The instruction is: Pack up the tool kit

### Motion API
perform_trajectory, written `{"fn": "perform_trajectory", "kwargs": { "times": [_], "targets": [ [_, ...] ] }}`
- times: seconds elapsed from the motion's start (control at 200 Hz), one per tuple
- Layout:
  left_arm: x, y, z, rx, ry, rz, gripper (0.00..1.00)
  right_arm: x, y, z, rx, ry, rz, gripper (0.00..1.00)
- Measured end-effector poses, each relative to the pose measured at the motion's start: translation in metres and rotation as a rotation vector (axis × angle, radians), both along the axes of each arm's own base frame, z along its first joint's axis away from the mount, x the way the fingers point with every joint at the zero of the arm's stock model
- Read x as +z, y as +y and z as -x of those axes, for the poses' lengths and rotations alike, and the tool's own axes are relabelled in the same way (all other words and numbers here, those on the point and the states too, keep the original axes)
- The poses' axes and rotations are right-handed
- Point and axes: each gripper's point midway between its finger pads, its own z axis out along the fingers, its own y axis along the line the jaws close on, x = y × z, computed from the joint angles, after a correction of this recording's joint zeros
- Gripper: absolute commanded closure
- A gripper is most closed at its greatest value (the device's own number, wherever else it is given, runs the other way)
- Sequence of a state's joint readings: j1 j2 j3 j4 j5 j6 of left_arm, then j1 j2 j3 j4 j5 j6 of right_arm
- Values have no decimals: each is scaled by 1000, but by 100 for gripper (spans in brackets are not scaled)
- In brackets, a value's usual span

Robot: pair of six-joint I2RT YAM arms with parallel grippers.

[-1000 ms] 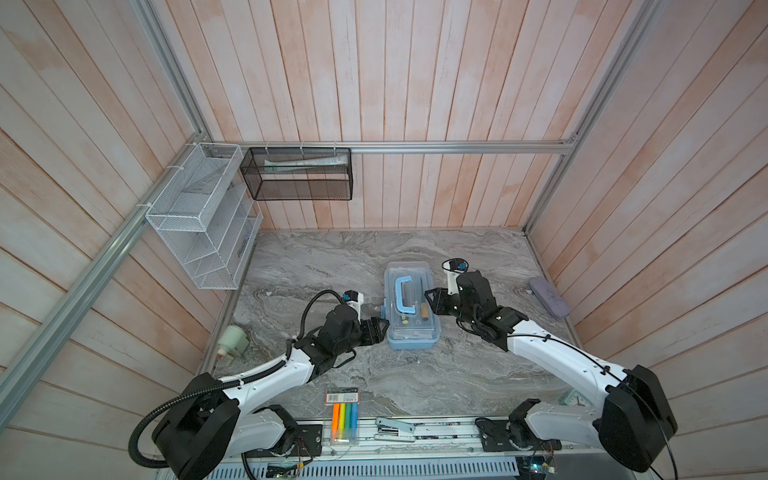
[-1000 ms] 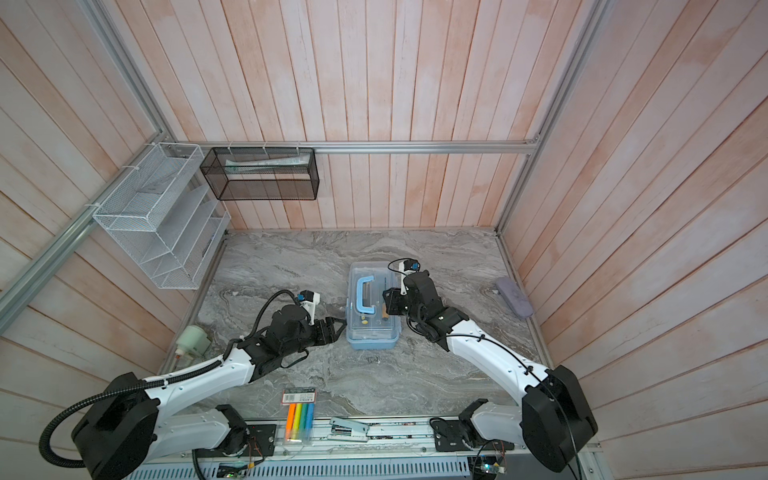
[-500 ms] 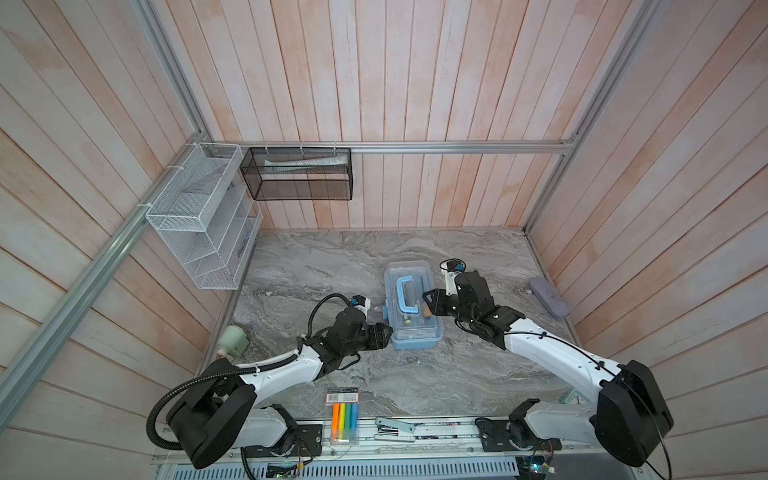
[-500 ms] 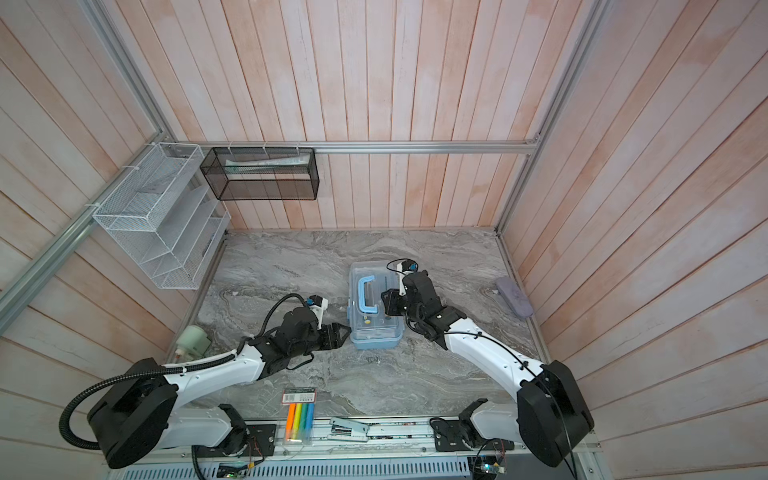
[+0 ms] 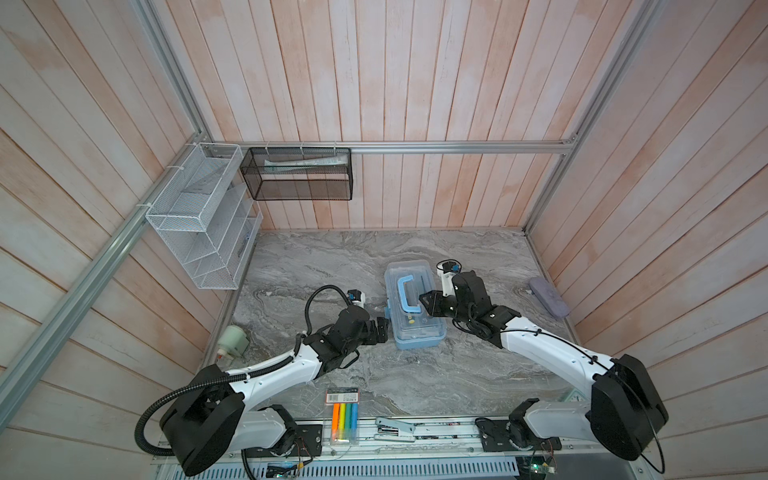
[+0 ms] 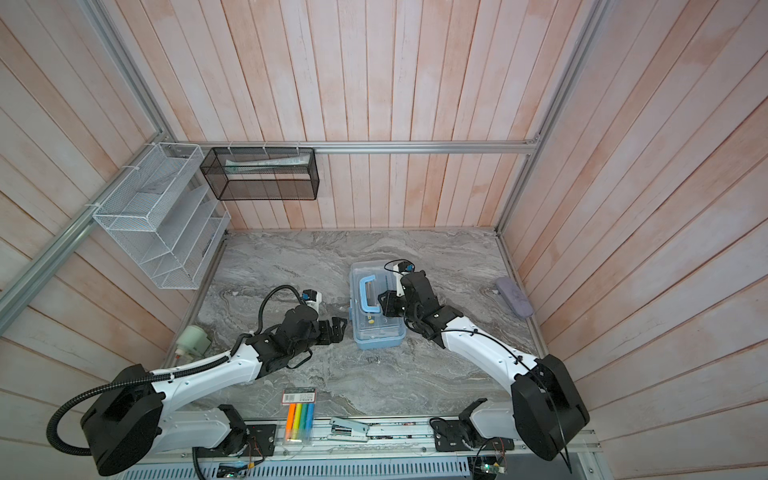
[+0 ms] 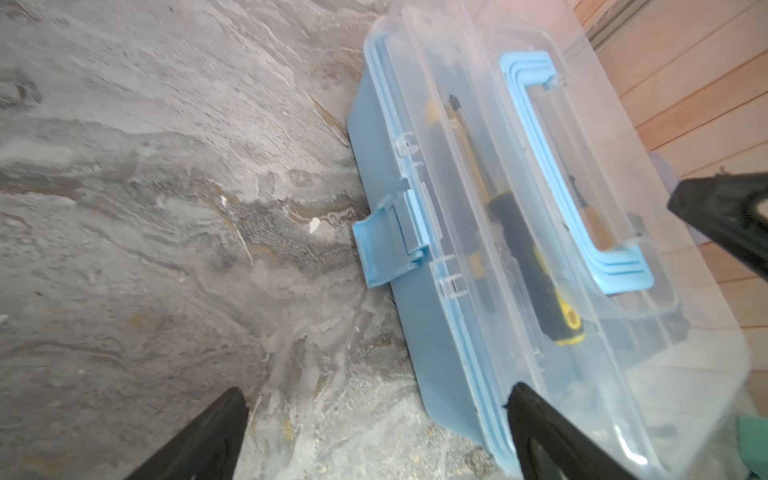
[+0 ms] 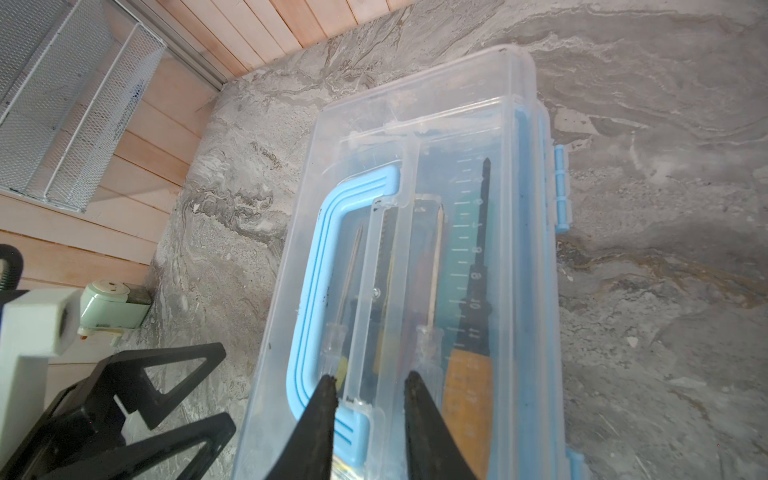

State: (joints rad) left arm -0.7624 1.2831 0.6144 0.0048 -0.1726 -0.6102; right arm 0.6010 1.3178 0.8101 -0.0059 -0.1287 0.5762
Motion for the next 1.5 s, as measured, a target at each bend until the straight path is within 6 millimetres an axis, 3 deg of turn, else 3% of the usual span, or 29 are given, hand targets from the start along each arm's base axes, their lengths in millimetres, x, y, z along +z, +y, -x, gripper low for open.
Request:
{"fn": "perform_trajectory", "kwargs": {
  "times": [0.175, 0.295, 0.36, 0.59, 0.925, 1.5],
  "targets": [
    [-2, 6, -16, 18, -37, -23, 0, 2, 1, -1, 1, -8, -6, 73],
    [-28, 43, -44, 108, 87, 51, 0, 1, 1, -2, 0, -7, -5, 73],
    [-39, 57, -48, 143, 115, 60, 0, 0, 2, -2, 1, -6, -5, 73],
    [-45, 23, -22, 11, 95, -15, 0, -2, 3, -4, 1, -7, -6, 73],
    [-68, 24, -8, -25, -43, -201, 3, -8, 5, -7, 1, -3, -2, 73],
    [-76, 1, -27, -81, -202, -210, 4, -8, 3, -13, -11, -11, -10, 73]
  ]
}}
